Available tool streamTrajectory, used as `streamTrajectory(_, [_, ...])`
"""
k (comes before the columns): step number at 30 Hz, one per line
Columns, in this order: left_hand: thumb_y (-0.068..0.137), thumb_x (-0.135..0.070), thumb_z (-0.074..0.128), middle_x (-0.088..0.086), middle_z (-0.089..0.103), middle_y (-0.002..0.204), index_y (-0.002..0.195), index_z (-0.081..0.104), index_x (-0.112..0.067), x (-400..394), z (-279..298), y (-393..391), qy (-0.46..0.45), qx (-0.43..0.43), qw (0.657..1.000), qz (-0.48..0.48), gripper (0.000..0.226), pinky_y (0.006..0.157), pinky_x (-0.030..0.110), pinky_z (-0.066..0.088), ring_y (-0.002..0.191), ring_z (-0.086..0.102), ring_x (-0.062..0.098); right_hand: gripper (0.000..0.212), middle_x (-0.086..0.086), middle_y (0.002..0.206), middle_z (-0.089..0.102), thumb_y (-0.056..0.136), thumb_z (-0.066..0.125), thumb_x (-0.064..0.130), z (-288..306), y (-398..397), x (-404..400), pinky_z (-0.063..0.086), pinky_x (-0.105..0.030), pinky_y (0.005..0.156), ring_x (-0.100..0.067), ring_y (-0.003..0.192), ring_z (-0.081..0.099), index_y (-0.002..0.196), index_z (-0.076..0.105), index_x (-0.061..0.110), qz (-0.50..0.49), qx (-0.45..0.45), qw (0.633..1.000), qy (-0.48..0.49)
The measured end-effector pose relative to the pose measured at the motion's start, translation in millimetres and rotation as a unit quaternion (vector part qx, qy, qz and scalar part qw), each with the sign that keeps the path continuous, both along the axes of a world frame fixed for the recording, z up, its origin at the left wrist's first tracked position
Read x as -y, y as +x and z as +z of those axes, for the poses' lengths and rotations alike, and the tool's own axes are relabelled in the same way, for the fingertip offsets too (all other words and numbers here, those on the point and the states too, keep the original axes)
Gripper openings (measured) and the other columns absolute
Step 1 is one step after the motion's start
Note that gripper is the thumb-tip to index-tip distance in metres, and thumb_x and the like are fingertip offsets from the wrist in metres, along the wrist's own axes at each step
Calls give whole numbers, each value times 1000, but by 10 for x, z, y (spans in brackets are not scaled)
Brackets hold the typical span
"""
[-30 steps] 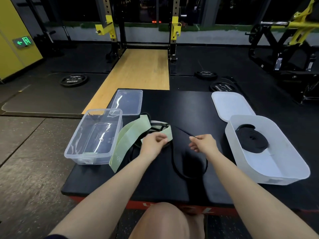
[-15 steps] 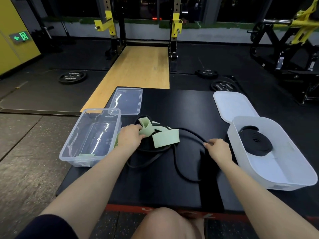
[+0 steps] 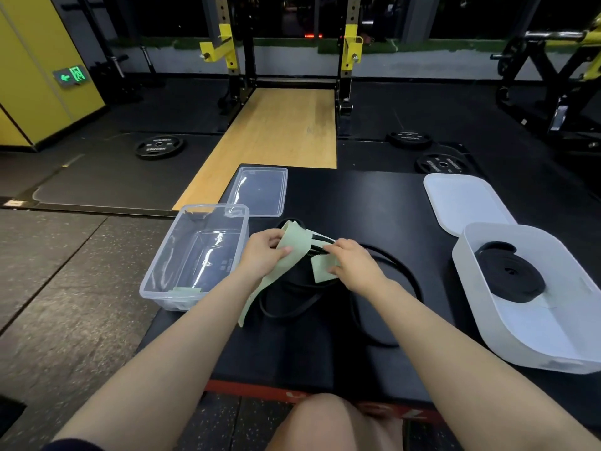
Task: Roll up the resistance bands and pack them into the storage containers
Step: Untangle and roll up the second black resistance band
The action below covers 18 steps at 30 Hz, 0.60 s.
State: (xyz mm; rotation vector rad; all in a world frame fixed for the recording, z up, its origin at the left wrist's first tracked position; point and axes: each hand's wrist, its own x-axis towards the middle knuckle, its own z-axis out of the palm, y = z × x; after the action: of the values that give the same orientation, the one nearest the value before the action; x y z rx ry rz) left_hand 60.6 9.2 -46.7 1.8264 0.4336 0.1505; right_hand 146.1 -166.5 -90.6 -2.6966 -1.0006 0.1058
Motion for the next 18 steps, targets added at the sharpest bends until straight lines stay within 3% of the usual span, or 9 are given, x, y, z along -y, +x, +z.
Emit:
streamTrajectory(2, [88, 2, 57, 8, 67, 105, 103, 63, -12, -19, 28, -15, -48, 10, 999, 15, 21, 79, 26, 52, 88, 63, 17, 34, -3, 114, 53, 92, 56, 17, 18, 0, 9, 33, -28, 100, -22, 113, 43, 126, 58, 16, 0, 30, 999, 24])
streamTrajectory(4, [89, 0, 58, 9, 66, 113, 113, 62, -9, -46, 27, -14, -79, 5, 996, 37, 26, 88, 32, 52, 97, 63, 20, 23, -3, 101, 55, 92, 57, 15, 65, -14, 29, 38, -29, 94, -21, 103, 45, 111, 69, 14, 6, 36, 998, 58])
streamTrajectory(7, [89, -4, 60, 9, 61, 121, 124, 57, -8, -47, 19, -11, -90, -5, 994, 67, 35, 104, 35, 42, 113, 58, 20, 16, 4, 92, 52, 90, 62, 19, 247, -96, 54, 42, -29, 83, -14, 90, 49, 100, 73, 12, -18, -38, 986, 160])
streamTrajectory(10, [90, -2, 58, 7, 65, 108, 121, 59, -6, 3, 48, -39, -121, 8, 990, 73, 32, 95, 31, 48, 100, 61, 19, 10, 8, 82, 51, 87, 68, 19, 486, -187, 27, 41, -26, 73, -10, 75, 48, 90, 74, 13, -27, -99, 961, 258])
streamTrajectory(14, [89, -5, 61, 7, 65, 111, 123, 59, -7, 42, 107, -58, -133, 24, 988, 76, 34, 99, 31, 44, 105, 60, 19, 7, 8, 78, 56, 84, 71, 19, 761, -285, -44, 38, -17, 67, -6, 71, 49, 89, 75, 20, -15, -162, 932, 323])
streamTrajectory(16, [89, -3, 60, 5, 65, 106, 118, 61, -8, 65, 187, -64, -151, 40, 985, 80, 30, 97, 29, 43, 104, 59, 17, 7, 5, 79, 58, 82, 72, 20, 853, -310, -107, 38, -21, 67, -8, 73, 50, 82, 74, 27, -16, -183, 915, 359])
streamTrajectory(18, [89, -2, 58, 2, 66, 100, 108, 62, -16, 80, 264, -63, -178, 62, 979, 74, 24, 98, 32, 42, 102, 59, 18, 12, -5, 80, 61, 80, 74, 21, 929, -317, -166, 41, -32, 70, -15, 75, 53, 74, 72, 31, -28, -191, 888, 416])
